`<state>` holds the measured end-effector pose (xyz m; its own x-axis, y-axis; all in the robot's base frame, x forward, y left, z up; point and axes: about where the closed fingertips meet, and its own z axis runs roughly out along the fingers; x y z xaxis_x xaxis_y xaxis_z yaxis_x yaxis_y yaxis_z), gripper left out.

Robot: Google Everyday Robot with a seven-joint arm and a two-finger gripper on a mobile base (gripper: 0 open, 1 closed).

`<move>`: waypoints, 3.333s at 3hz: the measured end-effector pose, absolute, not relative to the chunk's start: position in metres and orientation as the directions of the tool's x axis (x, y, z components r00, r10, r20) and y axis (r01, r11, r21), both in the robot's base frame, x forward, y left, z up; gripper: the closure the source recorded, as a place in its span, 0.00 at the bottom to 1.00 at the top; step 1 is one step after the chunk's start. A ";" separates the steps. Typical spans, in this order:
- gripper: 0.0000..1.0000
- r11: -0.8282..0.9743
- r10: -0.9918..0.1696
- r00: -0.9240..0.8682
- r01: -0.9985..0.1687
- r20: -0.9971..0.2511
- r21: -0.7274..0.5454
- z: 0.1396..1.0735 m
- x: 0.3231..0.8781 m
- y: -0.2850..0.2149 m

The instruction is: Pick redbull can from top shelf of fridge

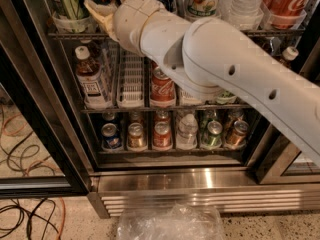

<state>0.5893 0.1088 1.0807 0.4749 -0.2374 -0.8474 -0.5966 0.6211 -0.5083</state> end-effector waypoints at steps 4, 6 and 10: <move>1.00 0.716 -0.096 0.515 -0.559 -0.852 -0.418 1.094 0.577 0.101; 1.00 0.613 -0.075 0.583 -0.613 -0.809 -0.498 1.121 0.536 0.108; 1.00 0.403 -0.392 0.496 -0.664 -0.775 -0.629 1.118 0.459 0.061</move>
Offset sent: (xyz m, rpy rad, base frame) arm -0.0055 -0.0029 0.0021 0.2544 -0.0276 -0.0908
